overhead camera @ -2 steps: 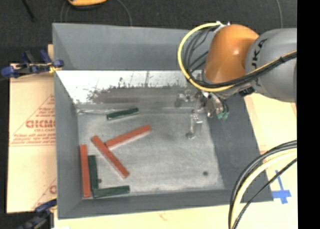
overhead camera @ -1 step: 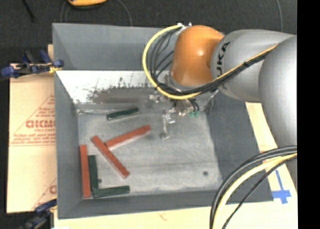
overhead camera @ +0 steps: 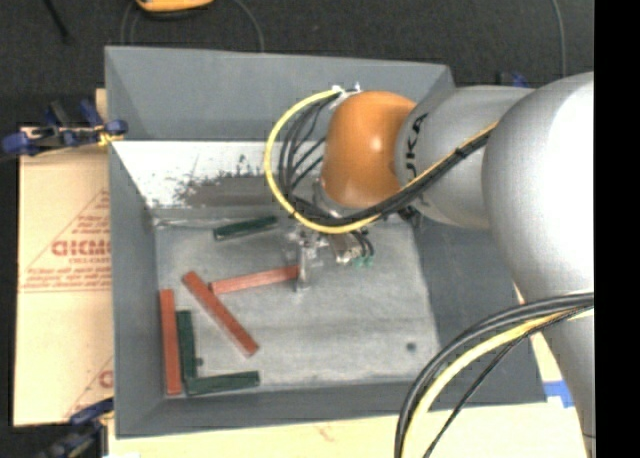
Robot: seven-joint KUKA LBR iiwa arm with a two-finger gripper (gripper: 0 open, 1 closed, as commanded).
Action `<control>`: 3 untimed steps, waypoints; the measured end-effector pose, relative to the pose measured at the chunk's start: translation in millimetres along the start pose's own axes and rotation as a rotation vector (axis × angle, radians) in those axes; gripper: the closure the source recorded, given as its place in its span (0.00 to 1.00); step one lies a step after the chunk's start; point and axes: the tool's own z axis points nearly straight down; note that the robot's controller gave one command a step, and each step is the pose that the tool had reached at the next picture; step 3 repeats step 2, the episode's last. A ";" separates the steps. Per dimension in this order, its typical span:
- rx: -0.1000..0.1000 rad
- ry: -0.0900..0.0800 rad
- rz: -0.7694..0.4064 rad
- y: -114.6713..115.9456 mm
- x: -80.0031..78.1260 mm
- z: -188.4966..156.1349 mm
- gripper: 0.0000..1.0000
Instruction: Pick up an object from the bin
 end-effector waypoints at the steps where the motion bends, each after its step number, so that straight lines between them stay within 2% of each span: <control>1: 0.000 0.000 0.000 0.0 0.0 0.0 1.00; 2: 0.001 0.000 -0.042 7.4 17.4 -135.9 1.00; 3: 0.001 0.000 -0.042 7.4 17.4 -135.9 1.00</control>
Offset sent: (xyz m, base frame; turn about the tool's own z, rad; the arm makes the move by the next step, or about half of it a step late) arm -0.0206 0.0053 0.1346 -0.0449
